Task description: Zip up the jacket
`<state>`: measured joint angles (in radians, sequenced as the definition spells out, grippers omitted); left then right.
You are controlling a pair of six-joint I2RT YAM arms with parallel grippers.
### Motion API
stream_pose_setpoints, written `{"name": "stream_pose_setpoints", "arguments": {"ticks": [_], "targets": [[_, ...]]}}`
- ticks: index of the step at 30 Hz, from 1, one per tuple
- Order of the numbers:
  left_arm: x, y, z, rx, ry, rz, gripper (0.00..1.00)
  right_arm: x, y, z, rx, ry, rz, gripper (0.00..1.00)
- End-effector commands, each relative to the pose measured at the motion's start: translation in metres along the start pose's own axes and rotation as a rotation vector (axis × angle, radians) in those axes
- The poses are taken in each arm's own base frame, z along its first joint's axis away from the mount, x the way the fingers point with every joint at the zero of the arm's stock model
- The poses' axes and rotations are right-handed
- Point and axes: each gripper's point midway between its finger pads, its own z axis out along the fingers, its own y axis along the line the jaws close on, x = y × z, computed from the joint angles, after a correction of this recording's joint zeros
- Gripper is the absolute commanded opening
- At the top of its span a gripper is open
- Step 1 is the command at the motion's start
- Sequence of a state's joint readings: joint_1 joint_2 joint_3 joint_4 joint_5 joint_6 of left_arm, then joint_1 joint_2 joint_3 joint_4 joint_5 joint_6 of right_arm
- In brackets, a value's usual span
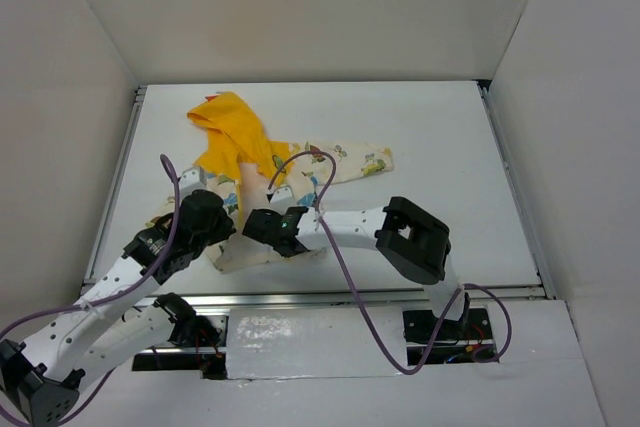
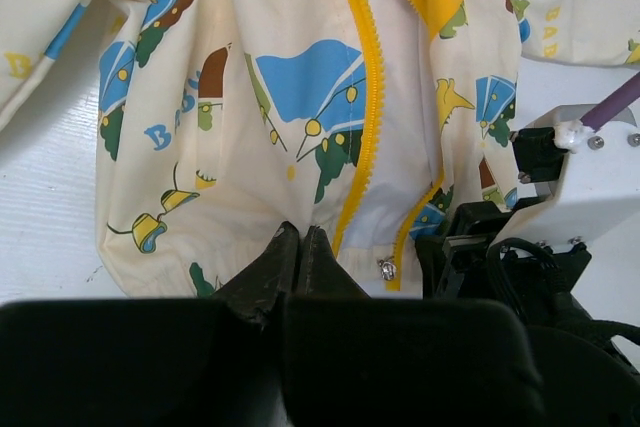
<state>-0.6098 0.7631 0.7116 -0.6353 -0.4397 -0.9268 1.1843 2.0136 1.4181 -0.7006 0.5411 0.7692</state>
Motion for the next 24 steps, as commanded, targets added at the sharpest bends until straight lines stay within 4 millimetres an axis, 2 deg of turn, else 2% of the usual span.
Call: {"name": "stream_pose_setpoints", "arguments": {"ticks": [1,3,5,6,7,8,9,10,11,12,14,16,17,19,20,21,22,23,24], "targets": [[0.001,-0.003,0.003,0.023,-0.002,0.013,0.0,0.006,0.012,0.003,-0.06,0.02,0.017,0.16],[0.004,-0.005,0.004,0.032,0.01,0.015,0.0,0.007,0.014,0.004,-0.084,0.024,0.027,0.0],[0.004,-0.008,0.005,0.049,0.012,0.023,0.0,-0.009,0.021,-0.005,-0.161,-0.012,0.069,0.0],[0.005,-0.01,0.005,0.059,0.014,0.027,0.0,-0.009,0.016,-0.006,-0.181,-0.017,0.066,0.0],[0.005,-0.015,0.005,0.087,0.017,0.03,0.0,-0.029,0.014,-0.023,-0.267,-0.041,0.115,0.0],[0.005,-0.018,0.005,0.104,0.02,0.031,0.0,-0.054,0.023,-0.032,-0.372,-0.109,0.171,0.0],[0.006,-0.022,0.004,0.124,0.022,0.031,0.0,-0.046,0.011,-0.03,-0.422,-0.106,0.161,0.0],[0.008,-0.027,0.003,0.154,0.033,0.036,0.0,-0.069,0.006,-0.057,-0.545,-0.181,0.214,0.0],[0.007,-0.031,0.004,0.178,0.029,0.033,0.0,-0.075,0.0,-0.06,-0.721,-0.192,0.257,0.0],[0.007,-0.035,0.003,0.2,0.03,0.03,0.0,-0.091,-0.009,-0.082,-0.832,-0.256,0.266,0.0],[0.009,-0.045,0.004,0.251,0.044,0.032,0.0,-0.099,-0.021,-0.093,-0.973,-0.288,0.248,0.0],[0.014,-0.052,0.006,0.289,0.063,0.045,0.0,-0.088,-0.026,-0.087,-1.0,-0.268,0.169,0.0],[0.017,-0.057,0.007,0.322,0.074,0.042,0.0,-0.08,-0.024,-0.091,-1.06,-0.226,0.12,0.0],[0.022,-0.06,0.009,0.334,0.088,0.043,0.0,-0.065,-0.024,-0.072,-1.035,-0.169,0.055,0.0],[0.023,-0.061,0.01,0.343,0.095,0.042,0.0,-0.058,-0.032,-0.055,-0.937,-0.129,0.047,0.03],[0.026,-0.061,0.012,0.341,0.103,0.044,0.0,-0.048,-0.037,-0.037,-0.876,-0.088,0.049,0.17],[0.027,-0.062,0.013,0.344,0.11,0.047,0.0,-0.04,-0.044,-0.024,-0.814,-0.053,0.047,0.21],[0.03,-0.063,0.014,0.347,0.121,0.049,0.0,-0.023,-0.05,-0.009,-0.746,0.015,0.041,0.27],[0.031,-0.062,0.015,0.346,0.126,0.055,0.0,-0.017,-0.069,0.008,-0.605,0.038,0.056,0.29]]}}
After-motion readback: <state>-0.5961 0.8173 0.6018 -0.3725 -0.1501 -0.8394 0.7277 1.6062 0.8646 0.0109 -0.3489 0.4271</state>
